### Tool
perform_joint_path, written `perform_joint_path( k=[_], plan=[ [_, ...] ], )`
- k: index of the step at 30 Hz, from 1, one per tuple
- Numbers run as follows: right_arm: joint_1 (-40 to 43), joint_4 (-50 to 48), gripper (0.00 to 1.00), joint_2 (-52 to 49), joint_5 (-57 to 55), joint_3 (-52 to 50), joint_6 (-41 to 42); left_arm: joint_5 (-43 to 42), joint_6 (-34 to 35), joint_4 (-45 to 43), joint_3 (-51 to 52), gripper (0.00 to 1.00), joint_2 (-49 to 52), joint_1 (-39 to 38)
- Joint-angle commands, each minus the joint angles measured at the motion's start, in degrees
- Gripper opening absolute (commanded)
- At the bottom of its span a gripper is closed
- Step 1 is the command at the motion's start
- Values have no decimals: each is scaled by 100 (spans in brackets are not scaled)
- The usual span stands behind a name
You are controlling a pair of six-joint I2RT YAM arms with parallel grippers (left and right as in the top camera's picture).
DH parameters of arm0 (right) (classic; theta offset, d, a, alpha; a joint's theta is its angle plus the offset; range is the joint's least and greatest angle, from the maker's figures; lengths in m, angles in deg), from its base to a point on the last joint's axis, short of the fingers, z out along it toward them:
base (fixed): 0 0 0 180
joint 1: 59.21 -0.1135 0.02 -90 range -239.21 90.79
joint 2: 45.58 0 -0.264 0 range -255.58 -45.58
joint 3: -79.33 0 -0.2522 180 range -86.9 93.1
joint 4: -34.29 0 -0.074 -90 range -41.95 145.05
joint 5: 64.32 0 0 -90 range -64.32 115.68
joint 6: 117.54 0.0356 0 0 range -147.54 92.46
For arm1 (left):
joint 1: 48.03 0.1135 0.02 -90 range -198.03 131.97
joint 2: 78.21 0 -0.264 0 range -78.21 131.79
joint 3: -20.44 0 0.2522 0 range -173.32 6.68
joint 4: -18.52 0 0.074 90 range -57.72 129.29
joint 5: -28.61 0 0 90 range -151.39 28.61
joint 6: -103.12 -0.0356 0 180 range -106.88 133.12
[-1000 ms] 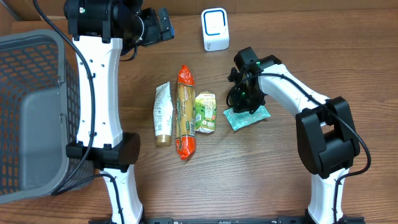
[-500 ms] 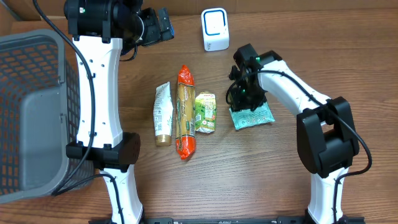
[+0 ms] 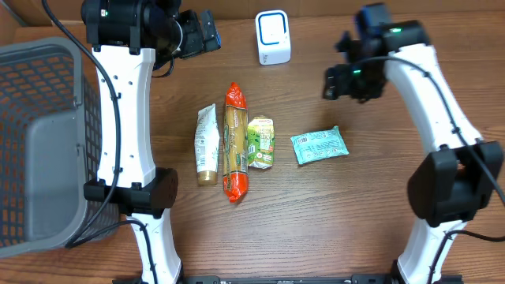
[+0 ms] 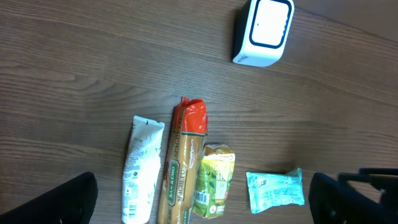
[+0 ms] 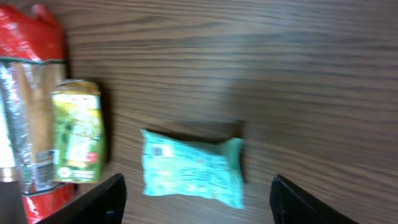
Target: Scan the item barcode
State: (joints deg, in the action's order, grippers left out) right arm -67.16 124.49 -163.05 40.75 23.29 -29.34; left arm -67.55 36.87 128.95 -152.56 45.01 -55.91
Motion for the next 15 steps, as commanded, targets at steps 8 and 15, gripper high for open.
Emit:
perform_joint_path(
  k=[8,15],
  plan=[
    [691,-748,82,22,1051,-1473,-822,63,-107,13,26,100,55,-7],
    [634,-1167,82,-177,1467,-2127,-1049,63,-107,13,26,100,55,-7]
  ],
)
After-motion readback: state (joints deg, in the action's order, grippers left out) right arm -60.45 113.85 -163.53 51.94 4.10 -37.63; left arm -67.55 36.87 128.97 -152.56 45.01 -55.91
